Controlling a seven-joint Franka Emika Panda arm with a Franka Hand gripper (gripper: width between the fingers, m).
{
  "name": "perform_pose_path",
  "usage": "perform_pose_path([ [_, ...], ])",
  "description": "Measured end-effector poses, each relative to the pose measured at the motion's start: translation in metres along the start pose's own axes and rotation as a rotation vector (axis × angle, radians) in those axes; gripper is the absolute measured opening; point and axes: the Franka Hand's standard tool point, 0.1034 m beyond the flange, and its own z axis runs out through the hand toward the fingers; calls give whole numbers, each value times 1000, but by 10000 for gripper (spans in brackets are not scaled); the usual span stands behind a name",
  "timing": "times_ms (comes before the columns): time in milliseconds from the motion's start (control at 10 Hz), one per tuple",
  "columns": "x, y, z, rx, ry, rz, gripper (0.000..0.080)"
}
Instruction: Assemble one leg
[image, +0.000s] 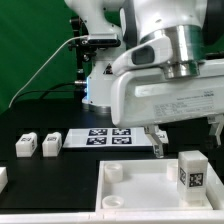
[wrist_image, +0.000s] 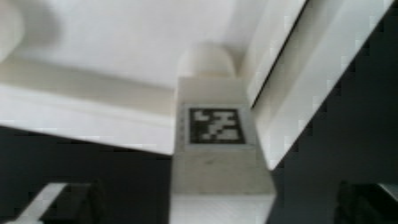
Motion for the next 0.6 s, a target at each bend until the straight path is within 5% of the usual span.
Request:
perform_pose_path([
  [200, 0, -2, 7, 46, -216, 16, 649],
  [600, 8, 1, 27, 49, -208, 22, 649],
])
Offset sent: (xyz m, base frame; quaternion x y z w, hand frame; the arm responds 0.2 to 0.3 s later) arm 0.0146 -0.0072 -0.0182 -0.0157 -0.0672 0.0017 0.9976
